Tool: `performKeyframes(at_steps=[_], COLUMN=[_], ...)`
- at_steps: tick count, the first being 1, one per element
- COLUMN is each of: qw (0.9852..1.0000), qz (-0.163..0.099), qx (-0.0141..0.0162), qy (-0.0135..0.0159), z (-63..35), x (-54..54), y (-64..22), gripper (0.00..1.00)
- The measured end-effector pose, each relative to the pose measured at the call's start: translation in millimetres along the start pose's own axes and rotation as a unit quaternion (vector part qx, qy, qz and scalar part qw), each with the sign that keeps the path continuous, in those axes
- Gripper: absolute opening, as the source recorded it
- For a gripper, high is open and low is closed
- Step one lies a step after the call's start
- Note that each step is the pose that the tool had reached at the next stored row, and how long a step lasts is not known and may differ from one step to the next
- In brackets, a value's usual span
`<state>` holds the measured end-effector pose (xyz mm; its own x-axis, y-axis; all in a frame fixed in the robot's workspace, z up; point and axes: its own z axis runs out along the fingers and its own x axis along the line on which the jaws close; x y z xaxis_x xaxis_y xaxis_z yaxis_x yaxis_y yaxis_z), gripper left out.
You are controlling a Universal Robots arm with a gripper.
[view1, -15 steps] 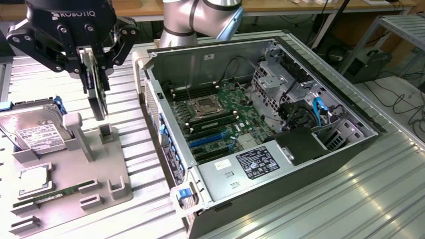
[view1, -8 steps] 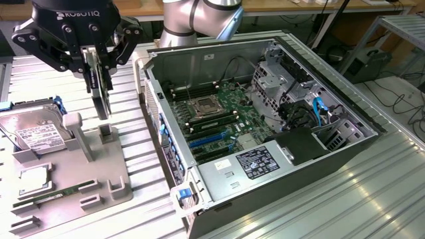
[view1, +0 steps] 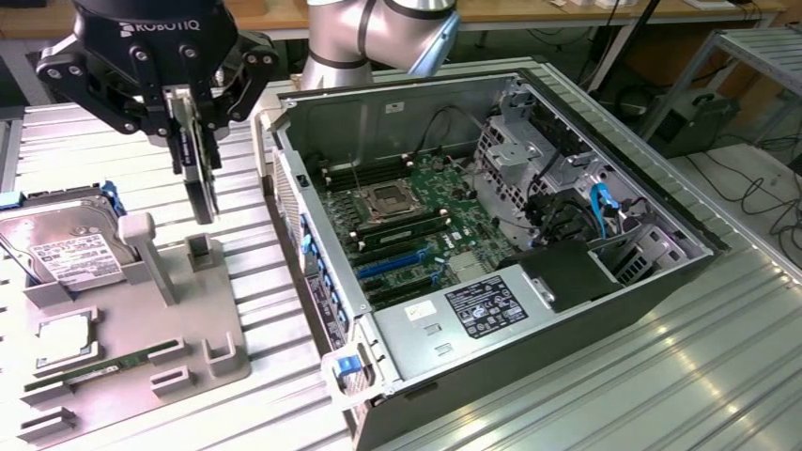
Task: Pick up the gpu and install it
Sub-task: 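Pick up the gpu and move the gpu toward the slot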
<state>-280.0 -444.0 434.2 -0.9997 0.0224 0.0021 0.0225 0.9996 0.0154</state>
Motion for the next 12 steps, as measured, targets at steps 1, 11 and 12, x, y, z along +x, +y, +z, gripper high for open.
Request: performKeyframes(at_steps=[1,11,12], qw=[1.0,1.0,1.0], qz=[0.0,0.0,0.0], qx=[0.0,0.0,0.0], qy=[0.0,0.0,0.0], z=[0.0,0.0,0.0], x=[-0.5,-5.3,-5.6], y=[0.0,0.1,0.1], gripper=[0.28,0.28,0.28])
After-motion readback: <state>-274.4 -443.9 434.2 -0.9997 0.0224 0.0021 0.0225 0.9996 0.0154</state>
